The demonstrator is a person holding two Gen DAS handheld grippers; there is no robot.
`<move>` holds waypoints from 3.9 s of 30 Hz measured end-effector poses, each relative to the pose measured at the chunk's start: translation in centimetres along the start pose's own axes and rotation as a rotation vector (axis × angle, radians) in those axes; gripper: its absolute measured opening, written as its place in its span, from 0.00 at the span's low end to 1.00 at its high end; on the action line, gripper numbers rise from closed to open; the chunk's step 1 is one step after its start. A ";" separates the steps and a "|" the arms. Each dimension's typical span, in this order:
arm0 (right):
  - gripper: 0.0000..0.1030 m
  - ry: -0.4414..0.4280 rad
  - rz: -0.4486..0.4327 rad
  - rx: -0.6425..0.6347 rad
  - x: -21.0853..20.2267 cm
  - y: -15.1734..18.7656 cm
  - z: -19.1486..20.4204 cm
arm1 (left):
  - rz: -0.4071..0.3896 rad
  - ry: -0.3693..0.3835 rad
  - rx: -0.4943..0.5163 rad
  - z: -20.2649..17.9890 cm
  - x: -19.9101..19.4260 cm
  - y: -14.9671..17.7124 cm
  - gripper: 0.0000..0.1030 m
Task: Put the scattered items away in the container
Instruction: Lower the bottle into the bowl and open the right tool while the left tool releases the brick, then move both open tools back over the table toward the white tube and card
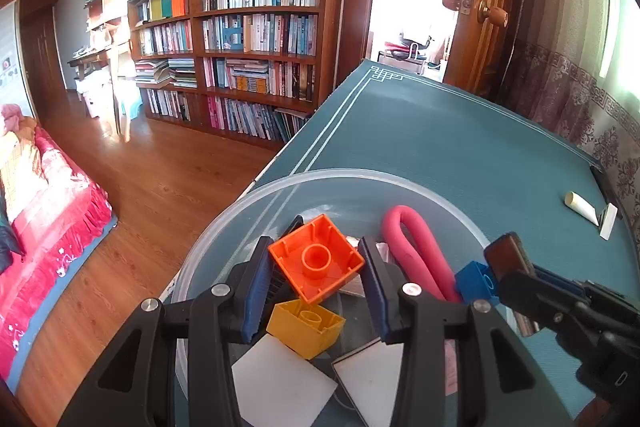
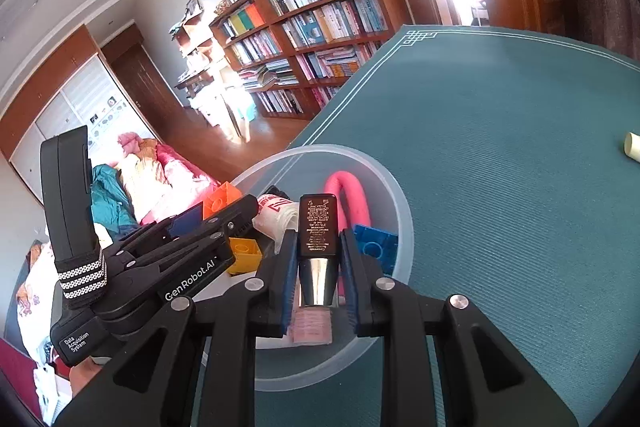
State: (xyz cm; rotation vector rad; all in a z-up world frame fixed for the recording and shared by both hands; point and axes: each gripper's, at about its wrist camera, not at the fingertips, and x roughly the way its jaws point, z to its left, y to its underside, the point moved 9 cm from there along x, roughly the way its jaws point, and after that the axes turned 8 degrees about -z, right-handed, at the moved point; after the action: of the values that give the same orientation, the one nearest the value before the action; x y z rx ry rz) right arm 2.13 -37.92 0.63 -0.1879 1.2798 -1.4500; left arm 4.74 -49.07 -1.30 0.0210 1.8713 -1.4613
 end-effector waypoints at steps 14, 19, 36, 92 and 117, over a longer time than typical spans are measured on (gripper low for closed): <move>0.44 0.055 -0.013 -0.024 0.7 0.2 -0.7 | 0.006 -0.004 -0.011 1.2 0.0 0.3 0.46; 0.44 0.075 -0.016 0.001 0.0 0.5 -1.8 | 0.013 0.008 -0.011 1.2 0.0 0.5 0.46; 0.44 0.114 -0.026 0.100 -1.5 0.8 -4.5 | 0.002 -0.027 0.011 1.8 -0.8 0.3 0.79; 0.49 0.344 -0.079 0.229 -8.5 1.2 -17.1 | 0.021 0.068 0.249 -12.4 -1.4 1.2 0.82; 0.51 0.680 -0.282 0.463 -16.8 -3.6 -35.0 | 0.080 0.224 0.300 -22.4 1.4 1.2 0.82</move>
State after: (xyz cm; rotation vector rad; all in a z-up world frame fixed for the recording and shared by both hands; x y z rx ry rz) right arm -19.04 -5.31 -1.82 0.4933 1.4304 -2.1180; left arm -7.77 -30.40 -1.49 0.4132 1.7812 -1.7286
